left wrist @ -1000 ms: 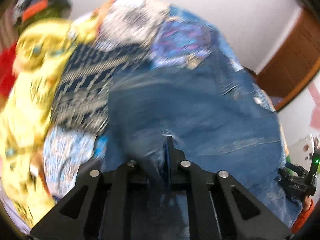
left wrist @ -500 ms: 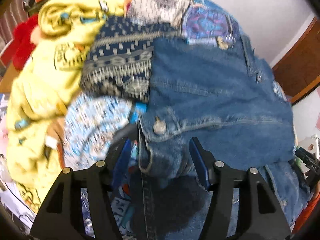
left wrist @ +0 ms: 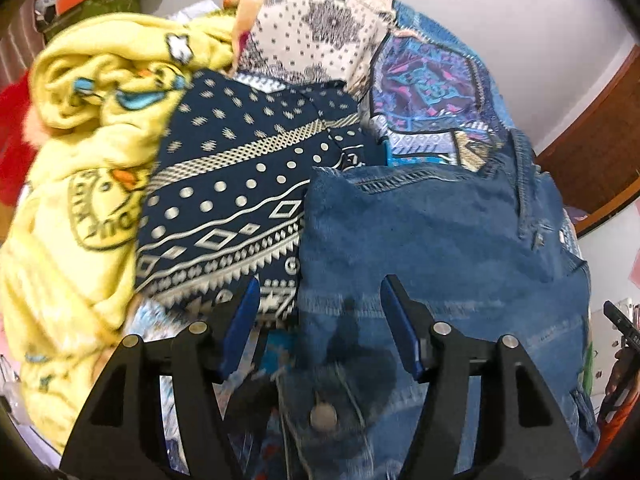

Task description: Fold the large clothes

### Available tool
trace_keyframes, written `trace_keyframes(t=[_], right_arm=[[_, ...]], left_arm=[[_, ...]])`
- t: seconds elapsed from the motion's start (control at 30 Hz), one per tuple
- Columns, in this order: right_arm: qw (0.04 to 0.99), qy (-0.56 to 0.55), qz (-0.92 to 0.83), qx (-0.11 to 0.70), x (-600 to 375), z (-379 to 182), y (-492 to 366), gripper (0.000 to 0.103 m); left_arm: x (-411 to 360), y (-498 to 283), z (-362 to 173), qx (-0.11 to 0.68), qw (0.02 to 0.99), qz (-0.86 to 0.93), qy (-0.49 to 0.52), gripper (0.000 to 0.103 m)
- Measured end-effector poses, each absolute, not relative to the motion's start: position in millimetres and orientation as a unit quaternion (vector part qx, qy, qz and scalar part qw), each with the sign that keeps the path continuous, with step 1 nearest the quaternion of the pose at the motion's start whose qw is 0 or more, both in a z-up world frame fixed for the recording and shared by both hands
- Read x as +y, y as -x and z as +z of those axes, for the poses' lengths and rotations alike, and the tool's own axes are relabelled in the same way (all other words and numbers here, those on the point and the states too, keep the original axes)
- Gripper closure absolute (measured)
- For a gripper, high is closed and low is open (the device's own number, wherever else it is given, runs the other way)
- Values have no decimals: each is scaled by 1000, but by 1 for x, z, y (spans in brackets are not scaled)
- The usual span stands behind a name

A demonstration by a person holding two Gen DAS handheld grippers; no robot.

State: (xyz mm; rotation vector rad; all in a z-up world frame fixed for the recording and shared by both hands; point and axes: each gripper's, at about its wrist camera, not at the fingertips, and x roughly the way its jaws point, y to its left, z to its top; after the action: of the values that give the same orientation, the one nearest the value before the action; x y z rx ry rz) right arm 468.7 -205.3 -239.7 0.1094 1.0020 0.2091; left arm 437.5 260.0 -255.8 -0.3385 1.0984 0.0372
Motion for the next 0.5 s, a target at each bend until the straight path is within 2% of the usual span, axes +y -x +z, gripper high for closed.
trace_keyframes(t=[0.23,0.27,0.3,0.33,0.4,0.43,0.47,0.5], right_arm=[[855,-101,83,502,-217,-266,-507,11],[853,-103,85,504,-217,-269,-509,15],[851,-105,89,506,-216,-271,-511,21],[848,-107,96,510,-215,-274,-514,24],[845,-107,107,513,-211,-279,-517,31],[846,-99,112,512,-208,-280,-517,33],[848,-87,119,509,-204,-280,-518,41],[848,-79,127,509,-200,-281,-520,56]], left_arm=[[270,-478,-288,531,822,-1,207,41],[271,-484,-293,533,820,0,210,42],[271,-489,-296,532,820,0,213,46],[271,-493,-299,530,820,-2,216,54],[272,-499,-300,523,822,-1,225,57],[272,-500,-299,516,826,3,228,62],[271,-502,-296,508,831,4,227,67],[267,-503,-294,504,835,3,221,72]])
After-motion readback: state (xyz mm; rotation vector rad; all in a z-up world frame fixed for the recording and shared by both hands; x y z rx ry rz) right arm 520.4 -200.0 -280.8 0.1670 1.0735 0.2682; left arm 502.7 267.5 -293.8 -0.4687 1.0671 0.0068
